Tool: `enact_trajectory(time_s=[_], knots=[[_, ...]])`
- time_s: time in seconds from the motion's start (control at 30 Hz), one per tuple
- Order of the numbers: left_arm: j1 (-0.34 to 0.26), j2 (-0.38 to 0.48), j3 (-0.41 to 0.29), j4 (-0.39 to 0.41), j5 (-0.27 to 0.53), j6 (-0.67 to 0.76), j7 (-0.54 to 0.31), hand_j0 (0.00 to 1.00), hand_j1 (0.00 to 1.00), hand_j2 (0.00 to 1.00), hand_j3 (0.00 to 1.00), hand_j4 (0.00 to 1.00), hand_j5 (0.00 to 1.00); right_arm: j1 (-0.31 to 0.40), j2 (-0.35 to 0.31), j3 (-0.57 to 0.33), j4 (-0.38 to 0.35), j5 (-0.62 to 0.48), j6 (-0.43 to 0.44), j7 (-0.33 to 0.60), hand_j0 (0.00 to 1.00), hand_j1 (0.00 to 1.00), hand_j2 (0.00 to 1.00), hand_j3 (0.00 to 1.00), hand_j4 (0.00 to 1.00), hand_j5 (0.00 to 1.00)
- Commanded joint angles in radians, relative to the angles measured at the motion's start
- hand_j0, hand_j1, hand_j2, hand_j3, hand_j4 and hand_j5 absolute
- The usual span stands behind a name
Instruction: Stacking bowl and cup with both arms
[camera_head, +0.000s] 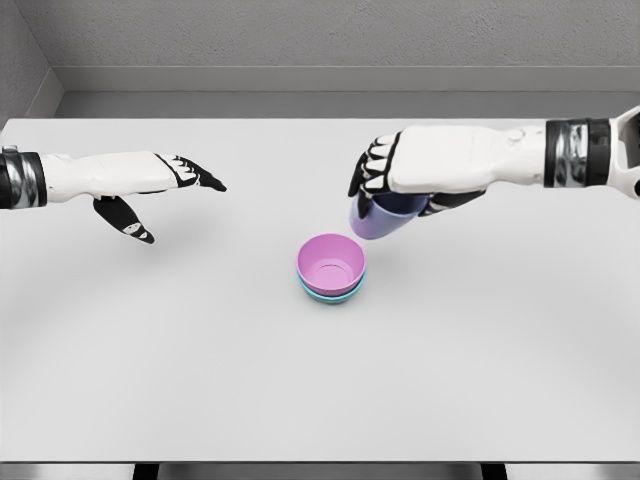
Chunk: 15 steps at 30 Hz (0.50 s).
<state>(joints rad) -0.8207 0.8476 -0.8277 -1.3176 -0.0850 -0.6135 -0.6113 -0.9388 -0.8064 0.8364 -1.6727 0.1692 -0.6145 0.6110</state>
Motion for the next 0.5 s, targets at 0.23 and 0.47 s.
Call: enact_trajectory(time_s=[0.23,0.47], knots=[[0.0,0.001,0.001,0.0,0.005,0.003,0.0,1.0,1.0,1.0,1.0,1.0,1.0,0.0,0.029,0.021,-0.055,-0.002,0.004,0.0,0.56,0.56,0.56,0.56,0.56,0.56],[0.0,0.001,0.001,0.0,0.005,0.003,0.0,1.0,1.0,1.0,1.0,1.0,1.0,0.0,0.065,0.056,-0.053,0.003,0.004,0.0,0.56,0.56,0.56,0.56,0.56,0.56]])
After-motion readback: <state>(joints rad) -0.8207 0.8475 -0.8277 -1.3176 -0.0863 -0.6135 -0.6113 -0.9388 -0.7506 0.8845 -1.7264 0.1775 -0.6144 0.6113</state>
